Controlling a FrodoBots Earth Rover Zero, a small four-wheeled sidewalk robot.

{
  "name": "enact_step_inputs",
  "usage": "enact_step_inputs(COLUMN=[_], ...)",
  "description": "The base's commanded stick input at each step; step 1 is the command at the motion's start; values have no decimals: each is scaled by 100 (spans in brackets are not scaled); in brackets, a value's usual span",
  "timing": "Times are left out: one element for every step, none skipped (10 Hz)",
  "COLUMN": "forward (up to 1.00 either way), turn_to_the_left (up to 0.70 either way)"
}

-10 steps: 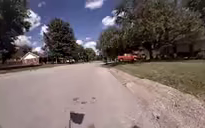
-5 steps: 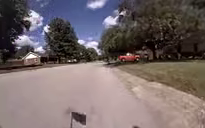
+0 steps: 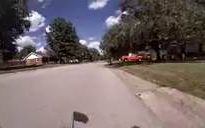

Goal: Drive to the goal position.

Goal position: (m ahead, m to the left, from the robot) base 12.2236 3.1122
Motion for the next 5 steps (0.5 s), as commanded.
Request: enact_step_inputs(forward=[85, 85, 85, 85, 85], turn_to_the_left=[2, 2, 2, 2, 2])
